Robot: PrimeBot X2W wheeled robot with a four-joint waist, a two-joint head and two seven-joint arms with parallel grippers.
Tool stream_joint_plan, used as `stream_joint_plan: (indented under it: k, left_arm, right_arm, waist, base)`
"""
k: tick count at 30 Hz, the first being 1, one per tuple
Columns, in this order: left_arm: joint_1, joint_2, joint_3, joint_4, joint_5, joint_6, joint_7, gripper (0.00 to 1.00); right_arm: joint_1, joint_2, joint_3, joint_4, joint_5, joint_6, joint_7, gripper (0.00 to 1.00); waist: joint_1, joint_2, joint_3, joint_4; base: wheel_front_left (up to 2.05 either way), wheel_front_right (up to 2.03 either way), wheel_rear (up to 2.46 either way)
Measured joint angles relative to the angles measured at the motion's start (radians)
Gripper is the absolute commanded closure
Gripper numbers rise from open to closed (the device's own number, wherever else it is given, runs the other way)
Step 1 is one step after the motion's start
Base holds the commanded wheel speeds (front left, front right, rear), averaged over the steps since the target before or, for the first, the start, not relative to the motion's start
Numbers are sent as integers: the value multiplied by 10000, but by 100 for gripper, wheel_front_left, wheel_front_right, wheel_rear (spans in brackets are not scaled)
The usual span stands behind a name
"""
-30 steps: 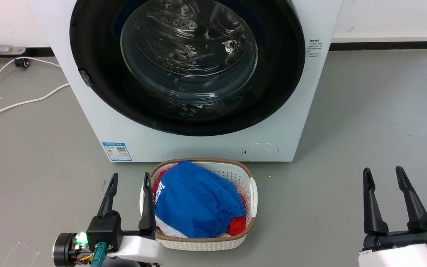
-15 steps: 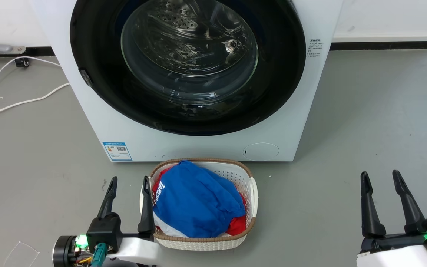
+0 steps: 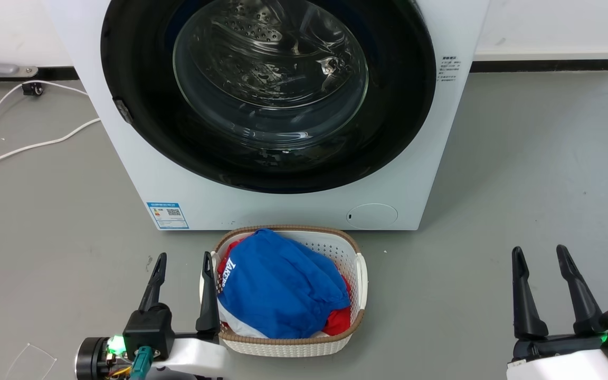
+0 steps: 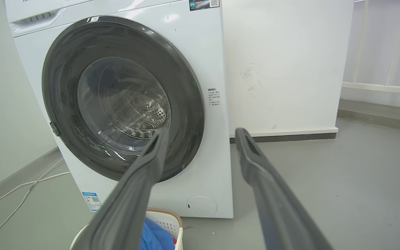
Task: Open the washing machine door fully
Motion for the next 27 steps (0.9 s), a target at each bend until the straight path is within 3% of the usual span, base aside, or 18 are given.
stream_joint_plan:
  k: [1,3,7,10,21,27]
  left_arm:
    - [0,0,-2,6,-2,2,0,0]
    - [0,0,4,19,-21,2,0,0]
    - [0,0,12,27,-46,4,0,0]
    - [0,0,12,29,-59,10,0,0]
    - [0,-4,6,54,-73,10,0,0]
    - [12,-8,8,50,-115,42,0,0]
  right_arm:
    - [-1,0,2,6,0,2,0,52]
    - [-2,0,2,12,15,0,0,100]
    - [-4,0,73,21,65,2,0,100]
    - [-19,2,71,-15,1076,0,0,100]
    - [-62,38,959,510,9131,0,-2,100]
    - [-90,15,934,627,12025,-2,-2,100]
  waist:
    - [0,0,-2,1]
    - [0,0,-6,-1]
    - [0,0,-22,-7]
    - [0,0,-39,-22]
    - [0,0,-95,-45]
    - [0,0,-116,-47]
  base:
    - [0,0,0]
    - [0,0,0]
    - [0,0,0]
    - [0,0,0]
    - [0,0,0]
    - [0,0,0]
